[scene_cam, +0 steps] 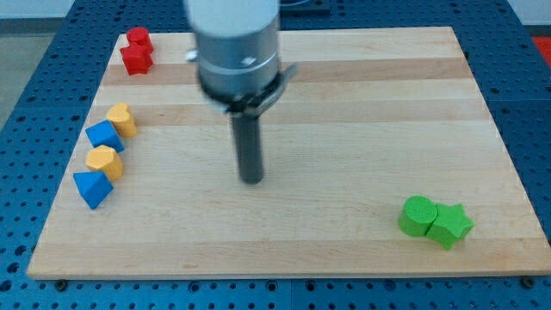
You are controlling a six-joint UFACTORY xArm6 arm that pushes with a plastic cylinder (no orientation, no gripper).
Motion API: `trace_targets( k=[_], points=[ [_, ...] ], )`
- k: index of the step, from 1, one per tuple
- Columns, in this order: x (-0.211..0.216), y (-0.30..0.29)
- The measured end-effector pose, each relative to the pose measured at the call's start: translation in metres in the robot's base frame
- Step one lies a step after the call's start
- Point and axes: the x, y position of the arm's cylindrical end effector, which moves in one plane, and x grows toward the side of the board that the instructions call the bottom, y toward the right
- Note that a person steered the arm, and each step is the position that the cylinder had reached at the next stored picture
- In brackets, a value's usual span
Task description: Move the blue triangle to towards the top right side
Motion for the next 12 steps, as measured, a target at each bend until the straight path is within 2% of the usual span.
trace_targets(
  k=[1, 2, 3, 4, 6, 7, 8, 9, 10, 11, 12],
  points=[
    [0.049, -0.074],
    [0.059, -0.166],
    [0.032, -0.222],
    [0.001, -0.227],
    [0.011, -0.092],
    [-0.015, -0.047],
    [-0.007, -0.087],
    [0.048, -0.106],
    [0.045, -0.141],
    [-0.010, -0.151],
    [-0.025, -0.116]
  ],
)
